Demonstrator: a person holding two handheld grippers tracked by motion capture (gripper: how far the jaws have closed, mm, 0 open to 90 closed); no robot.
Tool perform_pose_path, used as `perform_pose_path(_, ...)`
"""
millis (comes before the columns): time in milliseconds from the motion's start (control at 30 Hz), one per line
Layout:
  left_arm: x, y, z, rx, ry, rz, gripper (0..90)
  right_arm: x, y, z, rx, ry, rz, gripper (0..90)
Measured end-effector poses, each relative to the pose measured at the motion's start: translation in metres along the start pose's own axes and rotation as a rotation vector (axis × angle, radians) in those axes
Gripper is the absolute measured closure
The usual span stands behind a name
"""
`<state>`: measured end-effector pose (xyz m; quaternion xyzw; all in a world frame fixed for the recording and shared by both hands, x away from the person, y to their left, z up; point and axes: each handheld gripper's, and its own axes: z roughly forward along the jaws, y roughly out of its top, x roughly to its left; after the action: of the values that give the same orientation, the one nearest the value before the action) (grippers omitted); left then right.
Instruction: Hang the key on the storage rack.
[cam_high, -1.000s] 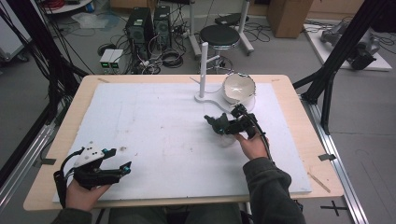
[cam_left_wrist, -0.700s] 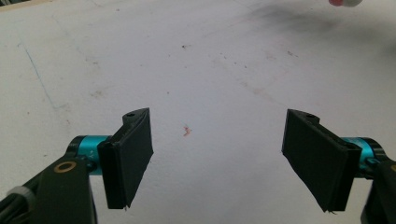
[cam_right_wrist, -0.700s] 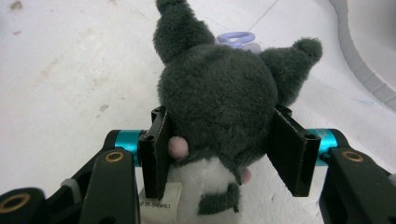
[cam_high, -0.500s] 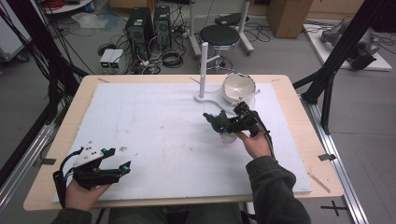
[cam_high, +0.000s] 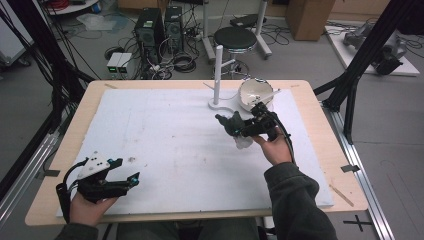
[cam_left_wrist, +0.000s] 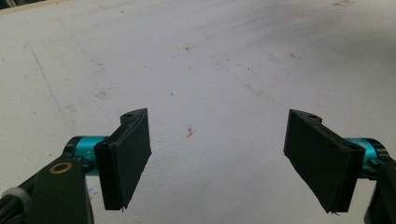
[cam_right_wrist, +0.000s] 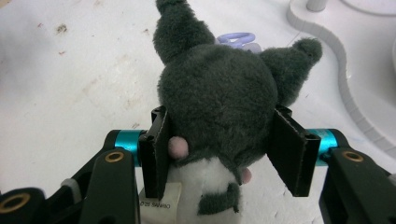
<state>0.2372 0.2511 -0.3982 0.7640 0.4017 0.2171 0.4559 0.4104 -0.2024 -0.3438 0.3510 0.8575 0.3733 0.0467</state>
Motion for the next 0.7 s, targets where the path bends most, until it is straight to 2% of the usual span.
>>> perform_pose_path(500, 0.001, 0.0, -0.001, -0.003, 0.003, -0.002, 22.9, 0.001, 0.016, -0.014, -0.032, 0.031, -0.005, 45.0)
perform_pose_path(700, 0.0, 0.0, -0.001, -0.006, 0.005, -0.006, 22.9, 0.002, 0.025, -0.019, -0.047, 0.028, -0.02, 44.9)
